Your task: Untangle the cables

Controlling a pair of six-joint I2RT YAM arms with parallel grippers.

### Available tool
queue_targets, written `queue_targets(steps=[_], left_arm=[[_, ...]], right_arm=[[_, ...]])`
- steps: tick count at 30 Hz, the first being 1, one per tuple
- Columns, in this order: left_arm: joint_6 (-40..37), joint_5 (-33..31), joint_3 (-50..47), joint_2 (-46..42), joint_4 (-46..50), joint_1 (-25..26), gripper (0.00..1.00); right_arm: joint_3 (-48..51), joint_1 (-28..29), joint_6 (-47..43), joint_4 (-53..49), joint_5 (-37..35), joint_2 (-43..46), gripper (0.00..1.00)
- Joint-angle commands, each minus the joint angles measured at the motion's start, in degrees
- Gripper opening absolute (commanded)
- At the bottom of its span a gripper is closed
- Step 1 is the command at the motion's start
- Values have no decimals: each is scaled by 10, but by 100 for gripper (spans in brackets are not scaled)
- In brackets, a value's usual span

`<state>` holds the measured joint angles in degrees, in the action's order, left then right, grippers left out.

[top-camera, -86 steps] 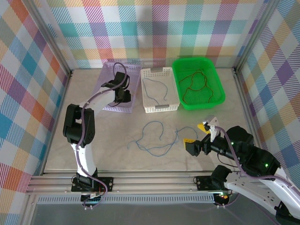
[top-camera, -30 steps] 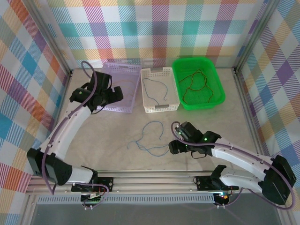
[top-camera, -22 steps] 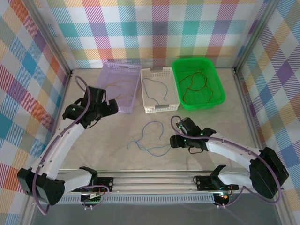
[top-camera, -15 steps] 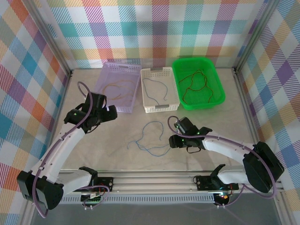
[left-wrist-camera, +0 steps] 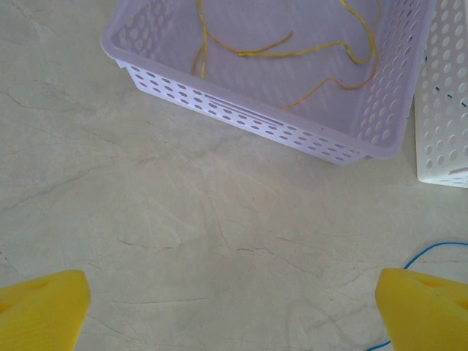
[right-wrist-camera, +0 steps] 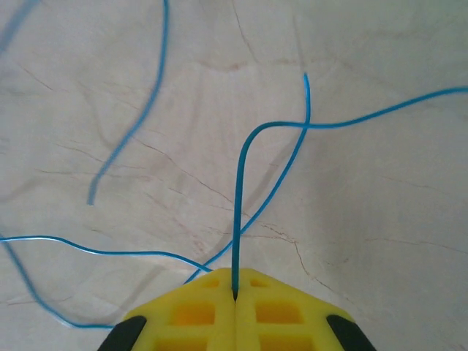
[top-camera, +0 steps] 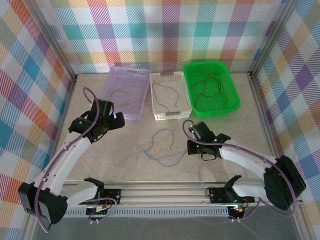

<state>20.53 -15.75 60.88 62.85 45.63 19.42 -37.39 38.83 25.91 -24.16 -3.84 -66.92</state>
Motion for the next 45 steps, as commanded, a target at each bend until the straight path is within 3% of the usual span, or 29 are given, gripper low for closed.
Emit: queue_targets(steps=[1, 6, 12, 20, 29, 34, 39, 45], left_arm=[[-8, -6, -5, -12, -10, 1, 100], [-5, 1, -4, -11, -9, 1, 100], [0, 13, -2, -8, -8, 2, 100], [11, 42, -3, -7, -12, 6, 100], [68, 111, -18, -10, -20, 58, 100], [120, 172, -58, -14, -79, 113, 100], [166, 259, -125, -22, -210, 157, 100], [178, 288, -196, -28, -341, 199, 100]], right_arm=[[-48, -1, -17, -63, -21, 63, 0], [-128, -1, -28, -131, -5, 122, 0], [-252, 0, -45, -188, 43, 132, 0], [-410, 0, -73, -226, 92, 93, 0], [-567, 0, -90, -251, 158, 29, 0], [-637, 0, -94, -256, 189, -5, 0], [-688, 0, -99, -260, 212, -37, 0], [-711, 0, -86, -245, 246, -51, 0]])
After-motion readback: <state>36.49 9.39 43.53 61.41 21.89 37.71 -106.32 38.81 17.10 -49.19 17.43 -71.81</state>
